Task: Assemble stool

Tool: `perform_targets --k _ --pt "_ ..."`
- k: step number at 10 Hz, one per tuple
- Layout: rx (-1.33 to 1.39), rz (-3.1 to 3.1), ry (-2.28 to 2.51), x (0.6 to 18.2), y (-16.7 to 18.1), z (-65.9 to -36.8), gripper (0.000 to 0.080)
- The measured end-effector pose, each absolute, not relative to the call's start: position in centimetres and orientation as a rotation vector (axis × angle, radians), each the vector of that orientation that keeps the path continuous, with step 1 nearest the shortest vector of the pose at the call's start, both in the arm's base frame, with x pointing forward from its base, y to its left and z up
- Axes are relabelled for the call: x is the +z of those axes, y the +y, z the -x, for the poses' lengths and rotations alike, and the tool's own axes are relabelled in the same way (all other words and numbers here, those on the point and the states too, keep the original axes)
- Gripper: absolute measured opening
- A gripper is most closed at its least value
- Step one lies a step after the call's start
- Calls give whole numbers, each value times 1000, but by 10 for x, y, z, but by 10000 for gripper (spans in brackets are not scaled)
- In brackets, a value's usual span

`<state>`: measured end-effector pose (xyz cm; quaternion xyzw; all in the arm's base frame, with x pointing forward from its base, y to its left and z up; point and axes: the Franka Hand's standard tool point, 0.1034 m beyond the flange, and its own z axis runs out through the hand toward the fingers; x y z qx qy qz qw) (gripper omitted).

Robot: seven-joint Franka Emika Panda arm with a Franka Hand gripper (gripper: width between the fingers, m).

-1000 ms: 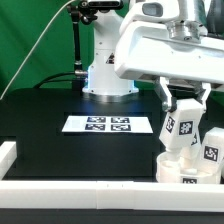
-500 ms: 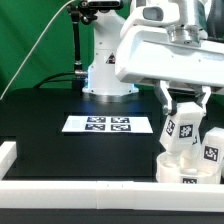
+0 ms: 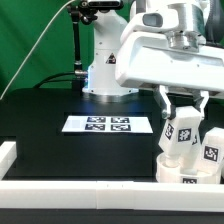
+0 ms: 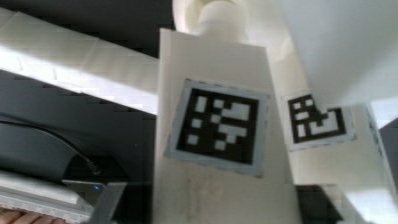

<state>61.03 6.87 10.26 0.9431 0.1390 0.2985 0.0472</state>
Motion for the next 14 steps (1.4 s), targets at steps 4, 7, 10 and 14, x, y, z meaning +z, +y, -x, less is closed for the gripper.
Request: perform_targets --k 4,7,10,14 --pt "888 -2880 421 93 65 -607 327" --pt "893 -2875 426 87 65 -606 327" --pt "908 -2868 427 88 65 -607 327" --pt "834 -2901 419 90 64 -607 604"
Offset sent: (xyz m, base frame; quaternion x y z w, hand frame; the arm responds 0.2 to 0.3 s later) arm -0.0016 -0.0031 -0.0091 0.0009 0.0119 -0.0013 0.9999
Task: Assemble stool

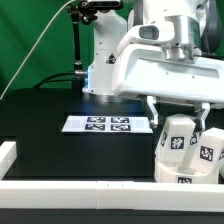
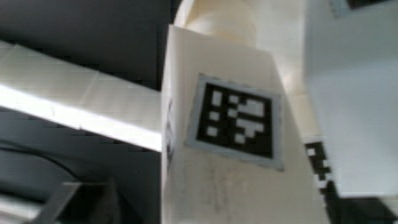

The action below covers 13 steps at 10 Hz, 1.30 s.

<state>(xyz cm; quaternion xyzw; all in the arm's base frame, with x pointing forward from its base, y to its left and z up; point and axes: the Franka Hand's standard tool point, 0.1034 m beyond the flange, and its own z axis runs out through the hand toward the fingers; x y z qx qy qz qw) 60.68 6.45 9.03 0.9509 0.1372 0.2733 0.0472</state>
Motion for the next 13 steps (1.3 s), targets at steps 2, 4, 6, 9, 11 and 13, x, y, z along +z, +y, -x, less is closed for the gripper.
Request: perform_targets --k 2,4,6,9,11,13 --pt "810 -2918 413 103 66 -609 640" --pt "743 -2949 396 114 62 -610 647" --pt "674 -2982 364 130 54 -617 649" --pt "662 -2984 367 126 55 -615 649" --pt "624 -2991 380 125 55 -615 649" --pt "455 -3016 448 124 49 -614 649"
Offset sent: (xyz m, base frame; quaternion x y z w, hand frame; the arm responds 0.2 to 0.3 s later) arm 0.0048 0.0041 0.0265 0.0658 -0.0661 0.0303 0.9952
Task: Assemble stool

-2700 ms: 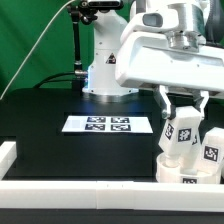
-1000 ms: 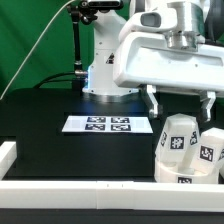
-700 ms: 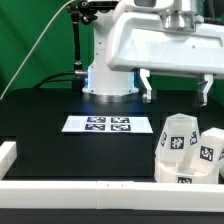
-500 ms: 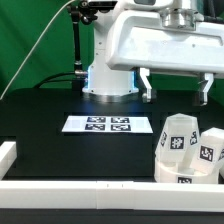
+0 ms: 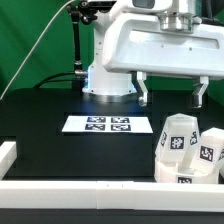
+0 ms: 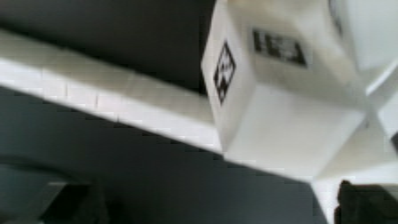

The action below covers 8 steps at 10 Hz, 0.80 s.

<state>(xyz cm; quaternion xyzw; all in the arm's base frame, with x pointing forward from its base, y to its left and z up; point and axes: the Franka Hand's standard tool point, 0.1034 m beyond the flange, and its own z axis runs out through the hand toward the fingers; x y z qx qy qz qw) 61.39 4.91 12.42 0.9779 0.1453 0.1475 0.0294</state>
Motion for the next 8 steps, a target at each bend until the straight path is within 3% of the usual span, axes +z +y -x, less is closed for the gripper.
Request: perform_targets --k 4,8 --pt "39 -3075 440 123 52 -613 649" --pt "60 -3037 641 122 46 -618 649"
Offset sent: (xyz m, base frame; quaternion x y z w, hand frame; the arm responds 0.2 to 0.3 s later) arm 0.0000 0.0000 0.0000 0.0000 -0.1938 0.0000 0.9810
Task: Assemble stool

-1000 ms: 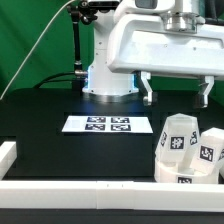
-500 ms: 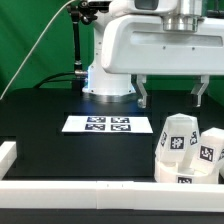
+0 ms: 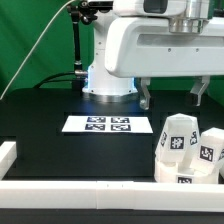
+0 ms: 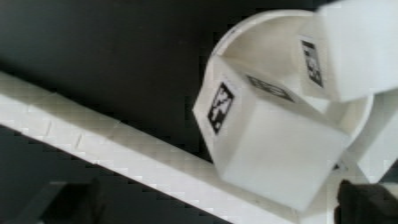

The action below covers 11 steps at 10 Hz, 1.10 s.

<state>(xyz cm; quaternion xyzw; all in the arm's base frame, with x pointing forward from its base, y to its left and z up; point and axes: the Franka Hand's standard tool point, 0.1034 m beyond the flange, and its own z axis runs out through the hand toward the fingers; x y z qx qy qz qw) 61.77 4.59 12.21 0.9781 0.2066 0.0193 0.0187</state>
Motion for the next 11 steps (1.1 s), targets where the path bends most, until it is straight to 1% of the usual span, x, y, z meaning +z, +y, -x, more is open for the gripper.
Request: perform_targets --k 4,8,11 --pt "65 -2943 941 120 41 -620 649" --pt "6 -2649 1535 114 41 -617 649" --pt "-25 -2509 1742 112 36 -618 649"
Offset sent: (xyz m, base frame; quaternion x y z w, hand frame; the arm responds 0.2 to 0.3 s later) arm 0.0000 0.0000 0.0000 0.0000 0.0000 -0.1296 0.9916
